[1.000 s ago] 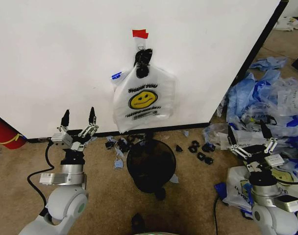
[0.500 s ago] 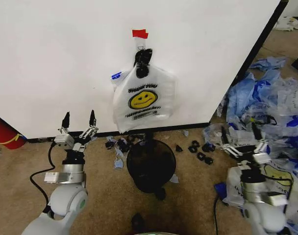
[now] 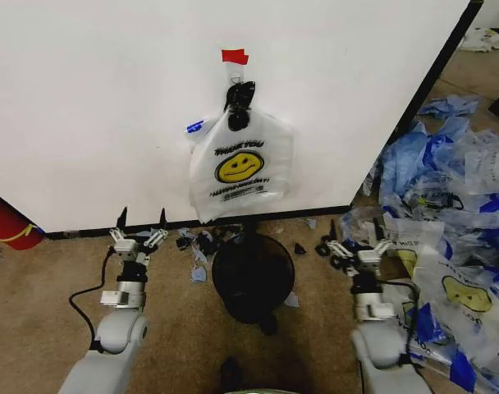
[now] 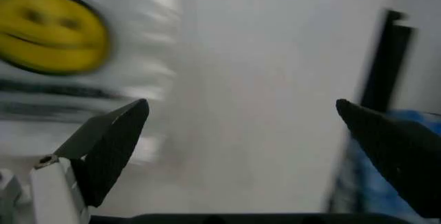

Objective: Pick up the garbage bag from the wall and place it over the trash bin.

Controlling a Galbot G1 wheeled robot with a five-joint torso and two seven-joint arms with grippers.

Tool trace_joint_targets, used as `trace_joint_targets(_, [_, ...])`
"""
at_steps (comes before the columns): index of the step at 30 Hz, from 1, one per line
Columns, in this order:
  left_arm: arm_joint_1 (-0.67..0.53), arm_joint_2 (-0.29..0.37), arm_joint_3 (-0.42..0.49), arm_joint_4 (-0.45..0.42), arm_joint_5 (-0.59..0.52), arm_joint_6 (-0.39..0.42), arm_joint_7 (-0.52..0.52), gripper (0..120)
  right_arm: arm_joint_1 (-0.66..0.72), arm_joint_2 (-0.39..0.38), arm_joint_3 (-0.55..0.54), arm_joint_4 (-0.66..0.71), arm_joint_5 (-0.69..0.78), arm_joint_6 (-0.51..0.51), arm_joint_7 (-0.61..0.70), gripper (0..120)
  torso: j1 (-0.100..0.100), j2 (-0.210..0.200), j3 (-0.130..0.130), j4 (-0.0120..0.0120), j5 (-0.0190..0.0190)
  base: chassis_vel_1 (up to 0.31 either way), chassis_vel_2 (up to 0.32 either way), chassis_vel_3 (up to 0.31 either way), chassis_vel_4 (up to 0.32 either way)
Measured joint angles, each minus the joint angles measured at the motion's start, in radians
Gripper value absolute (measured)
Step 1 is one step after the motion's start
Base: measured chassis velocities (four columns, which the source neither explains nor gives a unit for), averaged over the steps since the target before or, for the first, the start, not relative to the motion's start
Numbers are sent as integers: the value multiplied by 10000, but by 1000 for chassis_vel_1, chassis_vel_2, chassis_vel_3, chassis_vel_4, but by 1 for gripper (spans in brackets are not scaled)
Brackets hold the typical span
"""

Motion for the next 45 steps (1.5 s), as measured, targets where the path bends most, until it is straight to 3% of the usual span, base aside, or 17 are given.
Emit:
trace_joint_targets(2, [253,167,22,-628,-185,265,-35,100,-332,-342,-166,601,247,-405,-60,100,-3,1,-6,-4,18,0,0,0,0])
trace_joint_targets(6, [807,502,-63,-1925,-468,814,-376,100,-918,-979,-167,1744,680,-992,-19,100,-3,1,-5,-2,12,0,0,0,0])
trace_joint_targets(12, [1057,684,-230,-2432,-277,1071,-819,100,-1369,-1425,85,2373,788,-1171,40,100,-2,1,-4,-2,12,0,0,0,0])
trace_joint_targets(16, [1120,614,-232,-2438,297,1330,-1564,100,-1621,-1497,95,2470,889,-1196,67,100,-3,1,-4,-3,10,0,0,0,0])
trace_joint_targets(22, [1220,553,-145,-2431,381,1522,-1819,100,-1736,-1442,-117,2416,1514,-1256,-152,100,-3,1,-3,-2,12,0,0,0,0])
trace_joint_targets(29, [1371,648,-108,-2582,-308,1569,-1423,100,-1298,-1503,-289,2299,4363,-1532,-1771,100,-2,1,-3,0,12,0,0,0,0])
trace_joint_targets(45, [1124,775,275,-2225,-1148,1531,-537,100,-180,-1814,-229,2331,7407,-2842,-2866,100,-2,1,-3,-7,10,0,0,0,0])
